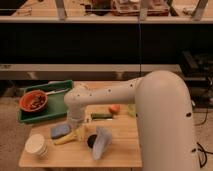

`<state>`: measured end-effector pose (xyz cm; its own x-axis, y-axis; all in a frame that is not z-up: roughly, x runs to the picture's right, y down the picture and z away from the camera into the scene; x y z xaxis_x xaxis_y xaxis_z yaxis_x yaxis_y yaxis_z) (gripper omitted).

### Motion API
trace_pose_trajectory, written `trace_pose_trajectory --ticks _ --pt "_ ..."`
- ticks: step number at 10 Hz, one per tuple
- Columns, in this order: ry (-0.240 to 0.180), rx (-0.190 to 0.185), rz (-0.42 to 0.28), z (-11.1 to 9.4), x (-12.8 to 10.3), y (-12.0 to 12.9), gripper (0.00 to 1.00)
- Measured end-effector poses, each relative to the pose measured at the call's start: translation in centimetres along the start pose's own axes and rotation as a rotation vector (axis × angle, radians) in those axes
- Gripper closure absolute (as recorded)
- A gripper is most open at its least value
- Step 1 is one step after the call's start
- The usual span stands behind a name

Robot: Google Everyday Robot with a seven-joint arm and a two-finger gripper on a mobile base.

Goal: Place banana in table surface

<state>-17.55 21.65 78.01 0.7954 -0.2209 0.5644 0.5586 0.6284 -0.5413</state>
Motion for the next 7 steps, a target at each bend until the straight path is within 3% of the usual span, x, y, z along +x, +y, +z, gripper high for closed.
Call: trace_pose_trajectory --ticks 2,5,7 --pt "-0.037 -0.019 0.015 1.2 0.1 -0.1 0.2" --pt "-0.136 -0.026 0.063 2.1 1.3 0.4 0.2" --pt "-0.159 -0.033 0.07 2.6 1.1 0.5 0.2"
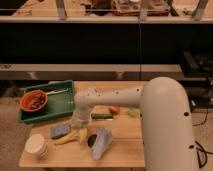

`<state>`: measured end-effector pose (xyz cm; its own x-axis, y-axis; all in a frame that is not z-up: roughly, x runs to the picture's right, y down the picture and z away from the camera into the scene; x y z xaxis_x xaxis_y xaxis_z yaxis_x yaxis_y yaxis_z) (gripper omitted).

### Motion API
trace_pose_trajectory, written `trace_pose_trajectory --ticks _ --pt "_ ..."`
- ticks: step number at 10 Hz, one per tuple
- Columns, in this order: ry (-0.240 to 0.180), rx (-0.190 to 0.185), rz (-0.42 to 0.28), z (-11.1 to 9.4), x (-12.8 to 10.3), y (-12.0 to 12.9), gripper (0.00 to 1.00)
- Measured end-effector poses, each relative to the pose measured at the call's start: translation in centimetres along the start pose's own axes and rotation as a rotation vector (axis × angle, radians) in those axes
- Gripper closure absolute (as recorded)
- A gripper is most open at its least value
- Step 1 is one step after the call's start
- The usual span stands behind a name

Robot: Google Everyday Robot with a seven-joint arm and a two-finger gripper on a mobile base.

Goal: Place banana in table surface

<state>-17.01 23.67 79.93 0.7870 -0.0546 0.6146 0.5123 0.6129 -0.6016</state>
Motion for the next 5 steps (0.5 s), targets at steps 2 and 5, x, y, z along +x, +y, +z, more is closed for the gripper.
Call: trace_pose_trajectory --ticks 2,5 --pt "-0.018 -0.009 0.01 0.33 0.14 0.13 0.33" --pt "-0.024 -0.022 0.009 0.66 -0.04 0.2 0.63"
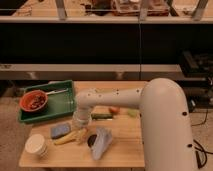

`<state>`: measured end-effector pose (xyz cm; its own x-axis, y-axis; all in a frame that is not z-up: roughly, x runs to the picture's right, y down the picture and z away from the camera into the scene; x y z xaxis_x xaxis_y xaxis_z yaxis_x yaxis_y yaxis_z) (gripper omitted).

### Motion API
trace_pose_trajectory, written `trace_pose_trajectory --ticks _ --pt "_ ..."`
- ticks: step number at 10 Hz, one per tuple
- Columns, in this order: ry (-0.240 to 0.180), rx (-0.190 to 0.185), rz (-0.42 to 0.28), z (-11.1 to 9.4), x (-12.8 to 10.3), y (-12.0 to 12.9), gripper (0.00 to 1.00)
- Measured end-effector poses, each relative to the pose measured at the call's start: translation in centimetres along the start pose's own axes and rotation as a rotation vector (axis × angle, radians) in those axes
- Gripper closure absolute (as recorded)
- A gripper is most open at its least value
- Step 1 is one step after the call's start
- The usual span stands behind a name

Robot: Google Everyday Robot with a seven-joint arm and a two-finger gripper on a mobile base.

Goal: Place banana in table surface

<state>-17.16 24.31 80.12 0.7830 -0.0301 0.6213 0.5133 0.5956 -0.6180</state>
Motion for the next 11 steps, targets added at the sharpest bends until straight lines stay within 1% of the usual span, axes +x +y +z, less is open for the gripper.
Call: trace_pose_trajectory --ticks 2,3,4,5,6,8,9,10,11 --pt "-0.006 -0.002 0.012 0.0 0.0 0.0 0.81" --pt "-0.014 0.008 0.031 -0.4 0.6 0.0 0.91" --pt "-0.021 0.025 0.048 -1.4 1.2 0.0 0.98" --pt "-0.023 0.04 0.05 -2.3 1.3 0.0 0.99" --pt "-0.027 0.063 0.041 -3.9 0.9 0.0 0.99" --pt "-0.036 0.105 0.003 -8.3 -0.3 0.1 0.99" --pt "-0.047 0.119 -0.022 -9.9 -0.9 0.1 0.99" --pt "-0.064 0.136 -0.077 -12.4 -1.9 0.2 0.99" --pt "-0.084 0.147 -0.138 -14.2 -3.0 0.1 0.99"
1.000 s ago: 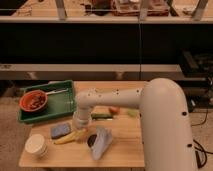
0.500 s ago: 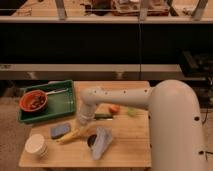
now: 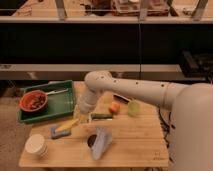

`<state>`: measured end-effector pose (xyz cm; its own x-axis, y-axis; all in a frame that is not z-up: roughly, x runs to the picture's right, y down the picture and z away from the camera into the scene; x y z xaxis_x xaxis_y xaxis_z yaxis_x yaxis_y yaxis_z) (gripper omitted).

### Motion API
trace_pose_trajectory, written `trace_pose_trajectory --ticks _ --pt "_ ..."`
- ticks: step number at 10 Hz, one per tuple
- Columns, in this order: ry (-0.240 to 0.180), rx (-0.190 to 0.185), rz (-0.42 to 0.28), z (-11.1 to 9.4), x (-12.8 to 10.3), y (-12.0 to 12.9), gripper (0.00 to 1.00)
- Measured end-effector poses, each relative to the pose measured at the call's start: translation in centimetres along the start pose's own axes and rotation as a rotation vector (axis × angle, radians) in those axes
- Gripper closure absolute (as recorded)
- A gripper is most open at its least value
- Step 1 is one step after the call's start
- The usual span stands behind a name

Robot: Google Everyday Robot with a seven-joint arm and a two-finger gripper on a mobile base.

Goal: Place banana in table surface

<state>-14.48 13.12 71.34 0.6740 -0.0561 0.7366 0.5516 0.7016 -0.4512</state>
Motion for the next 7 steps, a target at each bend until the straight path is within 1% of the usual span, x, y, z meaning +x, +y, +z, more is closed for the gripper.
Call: trace_pose_trajectory --ticks 1,2,3,4,5,6,7 --pt "-0.022 0.008 -0.056 -1.1 -0.9 -0.4 0.99" --pt "-0.044 0.017 -0.129 -1.9 -1.8 -0.8 0.99" --pt "-0.058 0.017 -0.225 -2.2 -3.1 -1.4 0.99" --pt "-0.065 0.008 -0.283 -2.0 -3.9 -1.8 0.99" --pt "-0.071 -0.002 -0.323 -1.7 -4.5 -2.1 0.99" --pt "-0.07 -0.021 -0.335 -1.4 -4.6 -2.0 0.99" --pt "-0.061 -0.047 -0.349 -0.6 -4.7 -2.0 0.99"
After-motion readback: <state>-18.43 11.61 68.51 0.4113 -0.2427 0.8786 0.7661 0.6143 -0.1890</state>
